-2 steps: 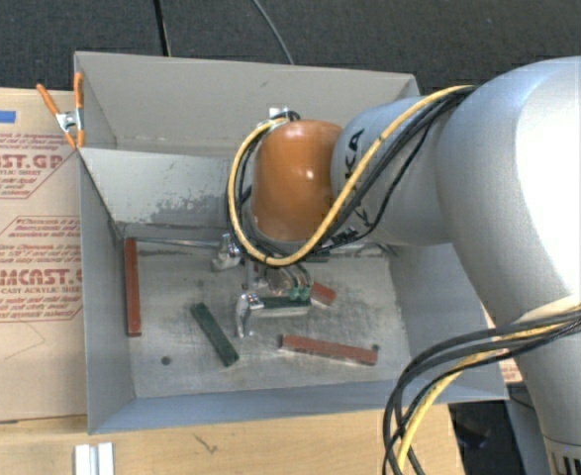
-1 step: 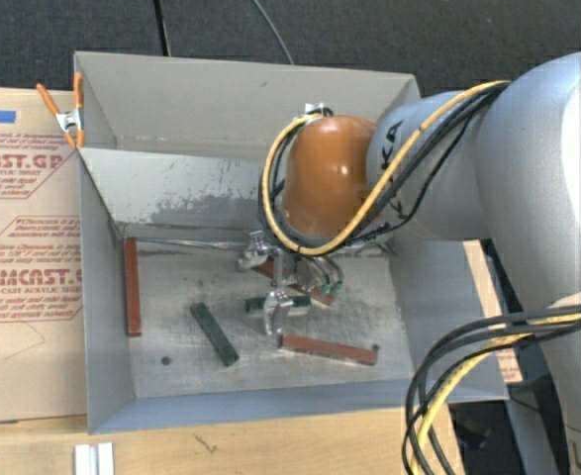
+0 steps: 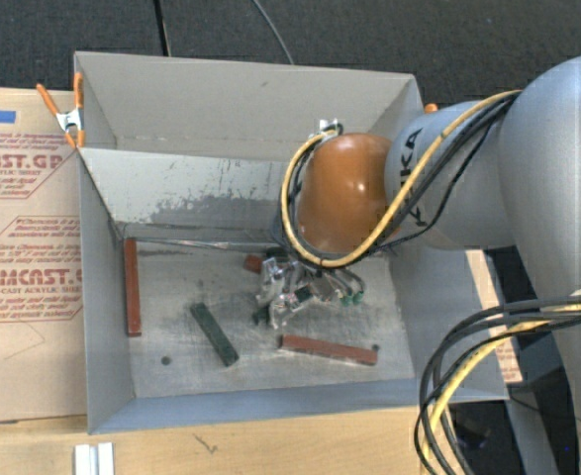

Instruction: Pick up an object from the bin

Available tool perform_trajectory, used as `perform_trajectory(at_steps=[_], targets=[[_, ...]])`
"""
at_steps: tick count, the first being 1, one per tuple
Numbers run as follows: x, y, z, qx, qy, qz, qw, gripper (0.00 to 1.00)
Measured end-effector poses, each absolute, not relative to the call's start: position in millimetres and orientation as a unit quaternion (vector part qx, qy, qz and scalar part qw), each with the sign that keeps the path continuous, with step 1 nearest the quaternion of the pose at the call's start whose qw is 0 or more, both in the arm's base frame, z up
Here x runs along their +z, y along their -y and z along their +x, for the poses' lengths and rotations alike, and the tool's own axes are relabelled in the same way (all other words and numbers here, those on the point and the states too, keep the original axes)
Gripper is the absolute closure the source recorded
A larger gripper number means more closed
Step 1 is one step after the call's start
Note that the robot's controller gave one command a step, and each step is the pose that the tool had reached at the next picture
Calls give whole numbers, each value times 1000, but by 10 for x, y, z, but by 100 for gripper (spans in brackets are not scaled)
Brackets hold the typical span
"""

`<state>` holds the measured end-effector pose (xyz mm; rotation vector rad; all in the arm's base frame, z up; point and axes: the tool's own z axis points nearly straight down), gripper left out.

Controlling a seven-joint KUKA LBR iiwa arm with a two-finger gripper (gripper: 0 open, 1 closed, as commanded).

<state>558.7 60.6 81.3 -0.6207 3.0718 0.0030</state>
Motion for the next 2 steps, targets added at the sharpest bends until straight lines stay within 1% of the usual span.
perform_trajectory(at_steps=[1, 2], targets=[[813, -605, 5588, 1, -980, -198, 4, 100], [2723, -483, 5473, -1, -966, -257, 6, 100]])
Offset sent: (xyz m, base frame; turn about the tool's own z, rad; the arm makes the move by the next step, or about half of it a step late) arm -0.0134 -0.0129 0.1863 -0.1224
